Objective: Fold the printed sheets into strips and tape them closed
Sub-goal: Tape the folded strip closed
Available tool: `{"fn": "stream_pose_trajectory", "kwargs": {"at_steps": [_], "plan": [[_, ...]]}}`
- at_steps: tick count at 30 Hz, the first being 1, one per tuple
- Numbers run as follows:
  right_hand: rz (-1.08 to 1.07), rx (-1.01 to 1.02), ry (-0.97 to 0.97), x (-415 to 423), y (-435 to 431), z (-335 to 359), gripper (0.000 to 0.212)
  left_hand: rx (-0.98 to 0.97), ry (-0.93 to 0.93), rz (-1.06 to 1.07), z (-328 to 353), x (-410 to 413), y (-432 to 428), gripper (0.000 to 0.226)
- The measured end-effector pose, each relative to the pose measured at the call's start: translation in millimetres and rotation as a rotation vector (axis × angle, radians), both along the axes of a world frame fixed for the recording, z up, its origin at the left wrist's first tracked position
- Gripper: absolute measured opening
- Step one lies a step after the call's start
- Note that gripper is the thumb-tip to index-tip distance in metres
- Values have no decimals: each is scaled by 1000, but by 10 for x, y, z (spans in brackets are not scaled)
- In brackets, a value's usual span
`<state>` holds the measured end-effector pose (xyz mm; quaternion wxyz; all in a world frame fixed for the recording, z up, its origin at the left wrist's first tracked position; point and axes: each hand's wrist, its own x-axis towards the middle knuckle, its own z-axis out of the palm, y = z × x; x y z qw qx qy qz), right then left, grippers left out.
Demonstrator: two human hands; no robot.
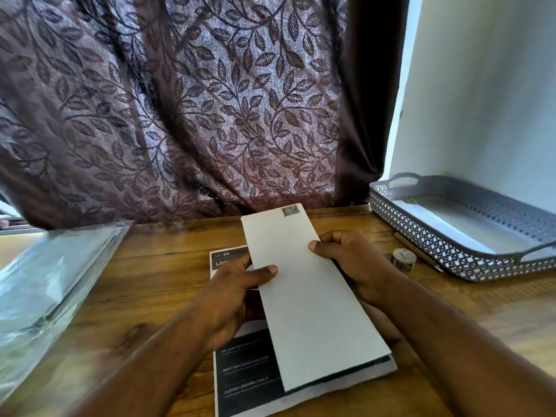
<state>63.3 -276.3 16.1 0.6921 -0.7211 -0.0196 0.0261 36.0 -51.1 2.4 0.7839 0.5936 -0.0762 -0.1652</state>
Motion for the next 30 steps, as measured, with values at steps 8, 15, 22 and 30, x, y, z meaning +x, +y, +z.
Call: {"fn": "stream_pose_trajectory", "kwargs": {"at_steps": [8,15,22,30], "plan": [[144,25,59,-59,19,66,24,-35,-89,280,67,86,74,29],[255,-16,166,-104,31,128,22,-108,-89,477,84,141,169,21],[54,-28,91,-106,76,158,18,-140,-75,420,64,143,122,21],[-197,93,-8,-290,-381,364,14,-156,-8,-23,171,-108,-121,59]]}}
